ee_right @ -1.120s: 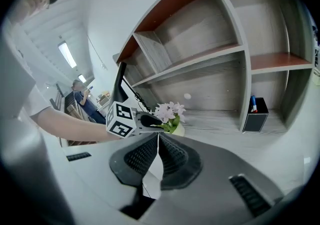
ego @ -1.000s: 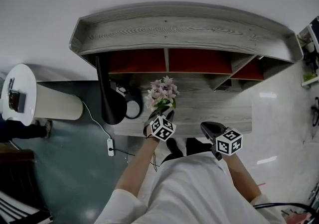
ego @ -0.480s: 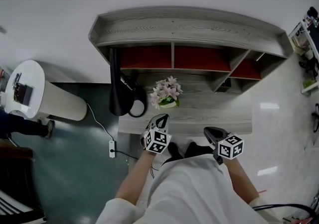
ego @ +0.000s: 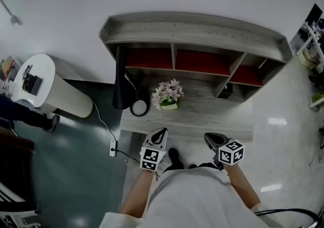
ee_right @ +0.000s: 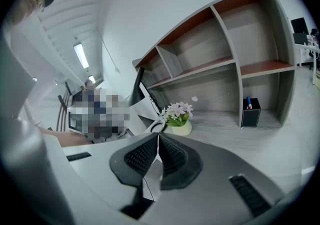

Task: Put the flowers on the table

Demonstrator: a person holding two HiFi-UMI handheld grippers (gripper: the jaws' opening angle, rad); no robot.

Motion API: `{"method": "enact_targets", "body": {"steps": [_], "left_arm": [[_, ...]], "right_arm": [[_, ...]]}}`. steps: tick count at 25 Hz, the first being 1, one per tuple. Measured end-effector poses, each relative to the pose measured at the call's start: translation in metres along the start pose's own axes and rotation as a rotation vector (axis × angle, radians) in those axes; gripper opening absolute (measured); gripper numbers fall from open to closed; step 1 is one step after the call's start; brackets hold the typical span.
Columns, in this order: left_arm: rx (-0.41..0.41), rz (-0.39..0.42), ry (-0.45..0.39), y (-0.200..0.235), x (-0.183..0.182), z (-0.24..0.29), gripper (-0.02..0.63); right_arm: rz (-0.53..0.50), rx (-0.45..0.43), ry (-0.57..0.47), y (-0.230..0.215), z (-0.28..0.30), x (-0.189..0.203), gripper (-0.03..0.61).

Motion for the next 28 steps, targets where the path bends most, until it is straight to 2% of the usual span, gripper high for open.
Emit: {"method": "enact_targets", "body": {"steps": [6,11,17,22,28], "left_arm": [[-0.037,-0.097,0.031,-0.032,0.014,-0.024,0.01],[-0.019,-0.272,0.064,-0.057,0.034,-0.052,0.011],[-0.059,-0.278,0.131,-0.095,0.065,-0.088,0.011],[-0.054,-0.324,0.122,-0.119,0.074,-0.119,0.01],[-0.055,-0.326,0.106,-0.128,0.074,-0.148,0.011]], "right_arm": [[-0.064,-0.02,0.018,0.001,-0.036,0.017,0.02],[-0.074,-0.025,0.016,0.005,-0.069,0.04,0.02],[0.01,-0.054,0.022,0.003,-0.099,0.07,0.02],[-0.003,-0.067,0.013,0.011,-0.111,0.086,0.02],[-0.038,-0.075,-0.042,0.031,-0.119,0.09,0.018]]}}
Point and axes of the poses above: the fingertips, and each gripper's own axes: z forward along the fingers, y to its left, x out of its underside, the point moved 8 cm from there along -z, backward along the fingers, and after that the axes turned 3 degrees about y, right-handed, at the moved point
